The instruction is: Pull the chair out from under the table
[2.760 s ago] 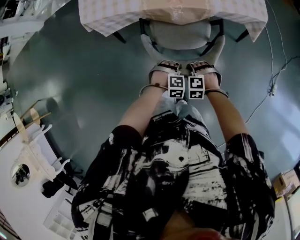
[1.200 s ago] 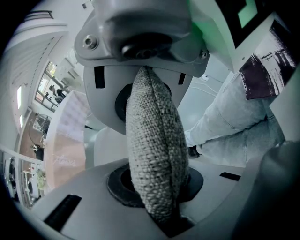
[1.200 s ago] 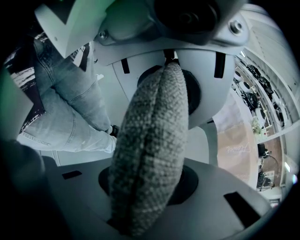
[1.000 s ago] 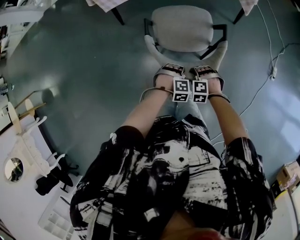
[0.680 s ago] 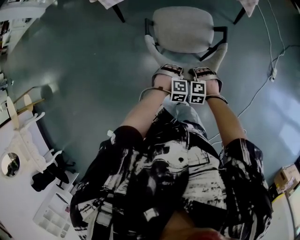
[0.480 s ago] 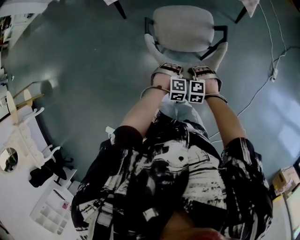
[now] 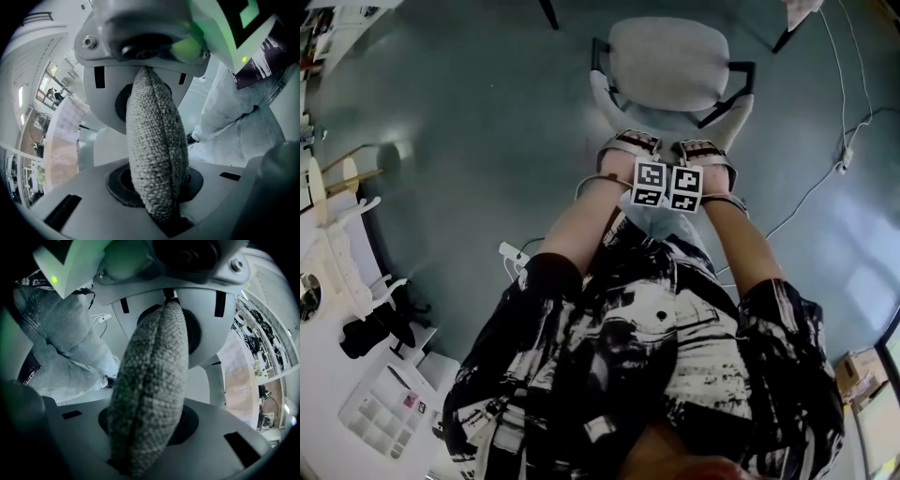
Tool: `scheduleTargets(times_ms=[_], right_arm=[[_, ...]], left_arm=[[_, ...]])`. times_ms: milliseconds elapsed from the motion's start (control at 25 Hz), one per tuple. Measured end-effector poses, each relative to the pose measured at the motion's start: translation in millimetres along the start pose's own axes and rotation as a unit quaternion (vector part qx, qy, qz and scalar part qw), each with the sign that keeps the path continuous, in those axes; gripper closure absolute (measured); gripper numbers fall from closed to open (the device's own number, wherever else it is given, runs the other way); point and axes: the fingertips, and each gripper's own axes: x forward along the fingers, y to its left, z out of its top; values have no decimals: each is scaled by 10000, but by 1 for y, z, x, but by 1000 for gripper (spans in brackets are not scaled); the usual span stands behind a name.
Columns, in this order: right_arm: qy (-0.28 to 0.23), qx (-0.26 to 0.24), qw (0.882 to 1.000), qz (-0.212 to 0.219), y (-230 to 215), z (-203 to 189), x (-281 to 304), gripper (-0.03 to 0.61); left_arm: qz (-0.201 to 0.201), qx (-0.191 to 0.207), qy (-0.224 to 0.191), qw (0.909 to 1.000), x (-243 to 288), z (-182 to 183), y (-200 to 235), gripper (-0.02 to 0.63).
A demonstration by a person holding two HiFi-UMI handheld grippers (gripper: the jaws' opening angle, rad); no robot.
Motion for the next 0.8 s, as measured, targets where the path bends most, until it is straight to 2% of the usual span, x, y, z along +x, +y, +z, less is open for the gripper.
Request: scheduleTargets(times_ms=[120,400,640,800], right_arm=[[-15,14,10000,20,24,0,2,477],[-9,-14,10000,21,42,1,-4,477],[10,-20,10000,32,58,19,-5,477],[10,-30,10000,31,60,18,-4,476]], left_arm=[[-6,1,2,10000,4,10,-21,545],[14,-16,16,10000,0,19,-38,545],[12,-28,-11,10000,-6,12,-60,545],[10,-20,-8,10000,-6,13,-61,545]])
